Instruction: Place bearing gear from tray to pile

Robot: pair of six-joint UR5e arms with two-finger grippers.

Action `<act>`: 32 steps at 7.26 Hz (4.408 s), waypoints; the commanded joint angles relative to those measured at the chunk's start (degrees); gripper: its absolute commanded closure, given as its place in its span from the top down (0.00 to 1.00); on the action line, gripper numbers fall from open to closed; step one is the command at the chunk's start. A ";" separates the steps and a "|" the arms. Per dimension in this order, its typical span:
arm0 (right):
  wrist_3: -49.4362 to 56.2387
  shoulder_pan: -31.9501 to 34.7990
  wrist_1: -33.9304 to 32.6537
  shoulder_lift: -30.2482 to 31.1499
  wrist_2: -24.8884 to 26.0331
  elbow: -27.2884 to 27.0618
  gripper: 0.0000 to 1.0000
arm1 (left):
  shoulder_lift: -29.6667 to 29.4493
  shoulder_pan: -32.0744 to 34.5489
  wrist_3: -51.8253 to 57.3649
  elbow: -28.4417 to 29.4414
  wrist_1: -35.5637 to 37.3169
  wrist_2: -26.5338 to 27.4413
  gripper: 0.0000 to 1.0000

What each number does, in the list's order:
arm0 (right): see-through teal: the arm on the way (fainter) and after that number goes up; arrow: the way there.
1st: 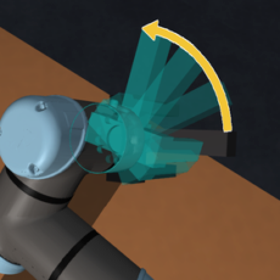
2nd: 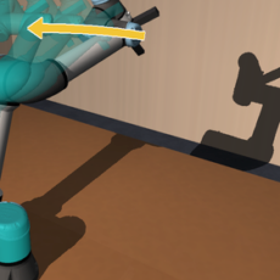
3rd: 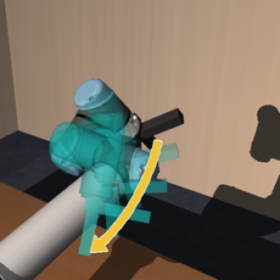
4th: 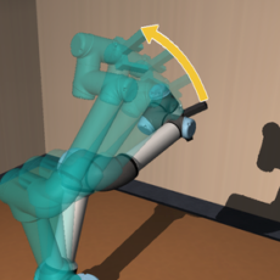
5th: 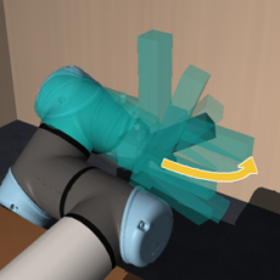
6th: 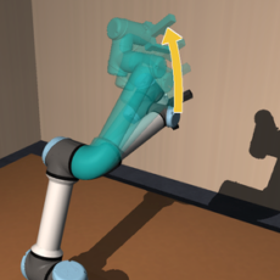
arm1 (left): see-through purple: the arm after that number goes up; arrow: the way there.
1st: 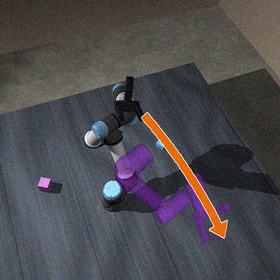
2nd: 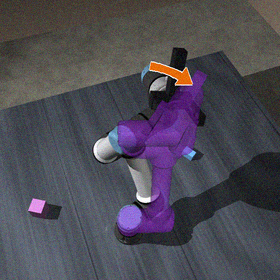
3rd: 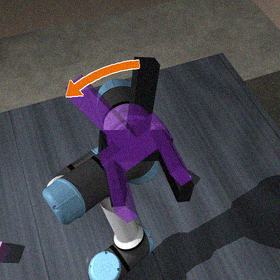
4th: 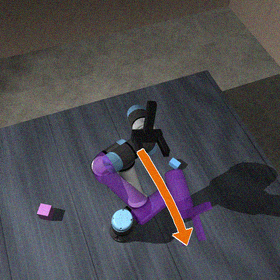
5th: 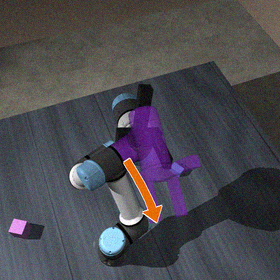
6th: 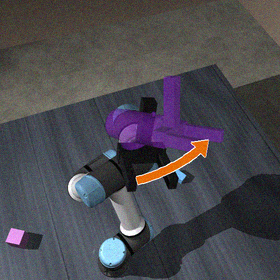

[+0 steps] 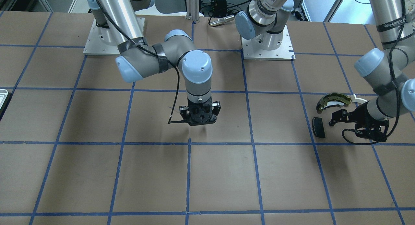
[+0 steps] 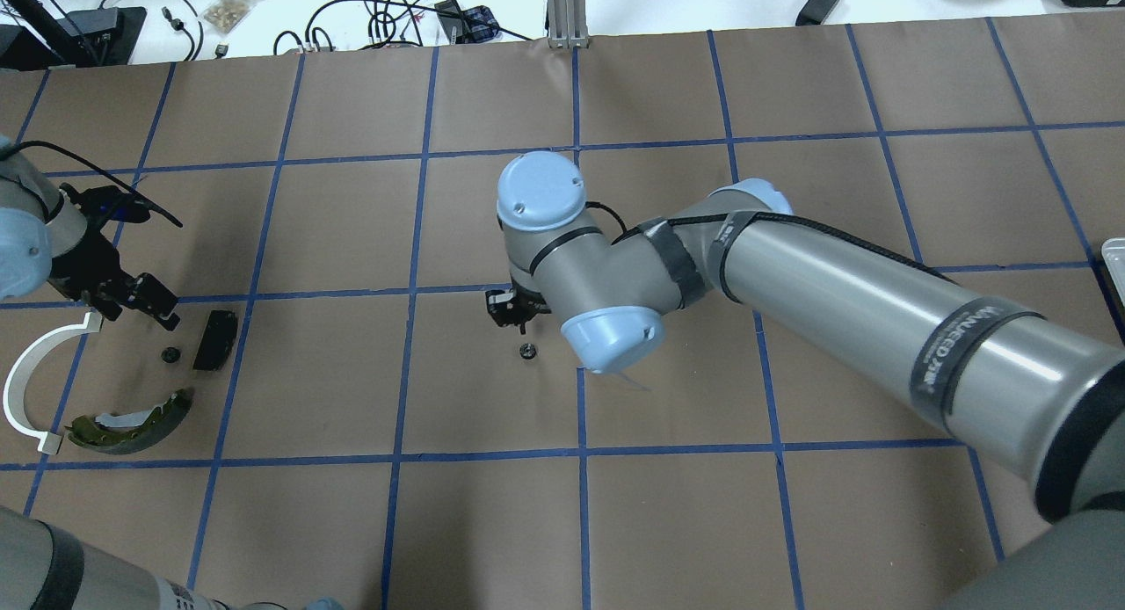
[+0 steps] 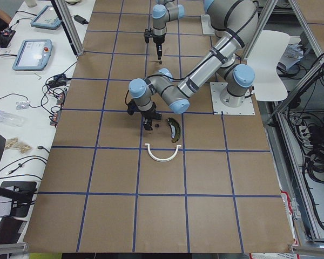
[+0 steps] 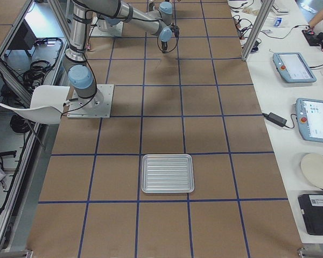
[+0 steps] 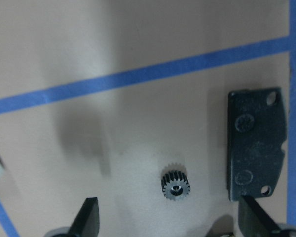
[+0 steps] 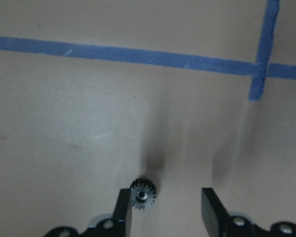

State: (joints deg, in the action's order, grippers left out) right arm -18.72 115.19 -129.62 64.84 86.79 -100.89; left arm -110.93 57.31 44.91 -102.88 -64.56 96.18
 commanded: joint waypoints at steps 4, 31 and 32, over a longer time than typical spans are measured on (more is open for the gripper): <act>21.00 -24.39 30.10 17.42 1.09 11.78 1.00 | 1.60 25.77 -24.87 8.58 -7.60 -3.71 1.00; 18.45 -23.60 32.06 28.15 4.44 5.00 1.00 | 2.65 7.62 -6.06 4.10 -8.40 -1.08 0.00; 19.15 -23.60 32.75 28.06 5.75 5.78 1.00 | 1.17 0.59 -0.75 3.92 -6.83 -1.08 0.00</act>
State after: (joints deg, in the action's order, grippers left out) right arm -0.10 91.62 -97.65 92.93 91.55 -95.83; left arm -108.63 66.56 35.69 -98.64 -72.71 94.94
